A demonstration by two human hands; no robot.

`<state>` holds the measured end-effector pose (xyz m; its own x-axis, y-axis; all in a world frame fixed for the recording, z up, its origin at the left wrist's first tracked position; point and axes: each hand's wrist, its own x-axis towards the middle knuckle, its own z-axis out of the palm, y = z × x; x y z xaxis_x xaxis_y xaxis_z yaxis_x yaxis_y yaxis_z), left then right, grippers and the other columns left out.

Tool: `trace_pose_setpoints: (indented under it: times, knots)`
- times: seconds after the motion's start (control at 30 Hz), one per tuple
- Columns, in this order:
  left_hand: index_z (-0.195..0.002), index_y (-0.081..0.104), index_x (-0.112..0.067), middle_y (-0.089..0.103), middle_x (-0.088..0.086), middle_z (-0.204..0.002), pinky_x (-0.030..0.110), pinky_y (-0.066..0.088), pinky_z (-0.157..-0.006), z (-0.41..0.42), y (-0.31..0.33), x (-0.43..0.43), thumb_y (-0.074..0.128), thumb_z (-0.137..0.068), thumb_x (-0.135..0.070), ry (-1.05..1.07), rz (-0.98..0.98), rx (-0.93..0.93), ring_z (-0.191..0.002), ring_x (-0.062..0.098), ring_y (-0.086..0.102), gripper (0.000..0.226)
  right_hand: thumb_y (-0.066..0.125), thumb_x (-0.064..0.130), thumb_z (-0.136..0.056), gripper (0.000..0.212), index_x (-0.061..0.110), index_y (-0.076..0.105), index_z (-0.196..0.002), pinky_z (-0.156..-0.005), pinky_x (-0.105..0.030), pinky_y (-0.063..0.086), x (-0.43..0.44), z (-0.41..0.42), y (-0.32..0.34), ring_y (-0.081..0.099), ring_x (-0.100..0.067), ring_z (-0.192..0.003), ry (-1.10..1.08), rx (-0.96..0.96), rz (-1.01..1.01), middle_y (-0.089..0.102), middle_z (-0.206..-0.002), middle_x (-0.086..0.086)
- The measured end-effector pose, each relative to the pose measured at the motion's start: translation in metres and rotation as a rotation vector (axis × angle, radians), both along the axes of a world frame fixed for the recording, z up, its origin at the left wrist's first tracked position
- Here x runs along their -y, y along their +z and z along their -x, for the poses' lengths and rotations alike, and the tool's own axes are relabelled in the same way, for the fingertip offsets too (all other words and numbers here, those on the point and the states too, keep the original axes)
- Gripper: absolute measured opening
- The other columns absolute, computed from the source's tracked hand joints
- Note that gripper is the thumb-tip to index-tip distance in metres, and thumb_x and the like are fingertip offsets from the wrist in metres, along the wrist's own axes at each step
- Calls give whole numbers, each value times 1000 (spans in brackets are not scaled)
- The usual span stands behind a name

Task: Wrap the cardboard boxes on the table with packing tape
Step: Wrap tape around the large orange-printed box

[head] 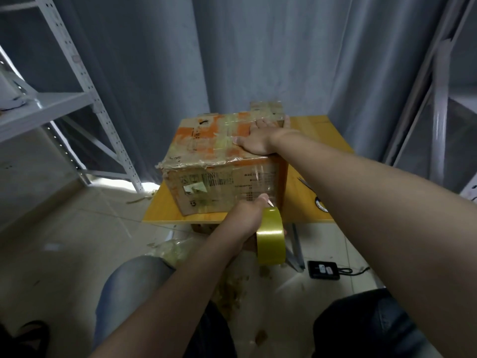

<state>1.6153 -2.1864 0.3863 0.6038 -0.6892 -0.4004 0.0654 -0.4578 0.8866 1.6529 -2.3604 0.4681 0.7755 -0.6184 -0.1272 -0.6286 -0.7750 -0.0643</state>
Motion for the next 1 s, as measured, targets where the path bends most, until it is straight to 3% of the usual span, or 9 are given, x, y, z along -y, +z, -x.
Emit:
trace_pose_setpoints:
  times: [0.1, 0.17, 0.23, 0.37, 0.5, 0.6, 0.87, 0.93, 1.0]
  knots:
    - [-125, 64, -16, 76, 18, -108, 42, 64, -78, 2, -1, -1, 48, -109, -43, 7, 69, -3, -91, 31, 77, 35, 39, 68, -101, 76, 19, 37, -159, -124, -62, 18, 0, 5, 3, 39, -31, -149, -4, 257, -257, 43, -161, -10]
    - [-120, 63, -17, 77, 18, -103, 28, 57, -48, 3, 1, -2, 53, -109, -32, 45, 145, -106, -68, 25, 78, 21, 53, 43, -104, 45, 15, 57, -140, -94, -42, 56, 6, 18, 9, 71, -27, -104, -69, 701, -532, 69, -129, -13]
    - [-118, 62, -15, 77, 18, -98, 25, 53, -41, 1, -1, -2, 56, -108, -27, 77, 174, -161, -60, 24, 77, 17, 51, 25, -105, 22, 11, 68, -106, -71, -33, 53, 23, 39, 12, 68, -28, -89, -280, 932, -404, 72, -105, -10]
    - [-122, 63, -4, 73, 16, -66, 44, 62, -61, 3, -2, 2, 62, -104, -21, 130, 200, -210, -57, 33, 71, 24, 50, 21, -100, 23, 9, 57, -82, -61, -33, 47, 44, 100, -20, 61, -29, -78, -493, 455, -176, 62, -87, -9]
    - [-119, 61, -12, 75, 20, -75, 42, 61, -56, 5, -2, 4, 61, -104, -23, 127, 167, -213, -62, 37, 74, 18, 57, 28, -101, 24, 6, 65, -95, -93, -40, 56, 35, 137, -46, 68, -30, -97, -445, -71, -237, 67, -107, -12]
    - [-118, 60, -12, 75, 22, -82, 38, 59, -53, 8, -2, 4, 61, -104, -21, 140, 162, -237, -64, 36, 74, 17, 74, 28, -93, 20, 12, 68, -103, -102, -42, 54, 26, 148, -47, 69, -30, -108, -457, -209, -242, 70, -116, -12]
    - [-119, 59, -15, 78, 20, -85, 36, 59, -51, 10, -2, -3, 56, -106, -23, 103, 179, -229, -64, 33, 76, 16, 79, 32, -86, 28, 13, 59, -83, -56, -33, 42, 23, 153, -75, 59, -24, -72, -460, 37, -46, 60, -82, -7]
    - [-120, 61, -15, 78, 20, -86, 38, 61, -56, 10, -2, -4, 57, -106, -24, 91, 186, -222, -68, 35, 76, 17, 76, 39, -89, 34, 12, 59, -80, -52, -32, 41, 26, 152, -77, 58, -23, -66, -510, 162, -146, 61, -79, -9]
    - [-121, 62, -16, 79, 20, -87, 36, 61, -54, 9, -3, -6, 58, -106, -24, 99, 201, -217, -70, 36, 77, 17, 67, 35, -99, 29, 7, 62, -92, -50, -32, 49, 29, 149, -79, 63, -24, -57, -585, 540, -539, 67, -81, -14]
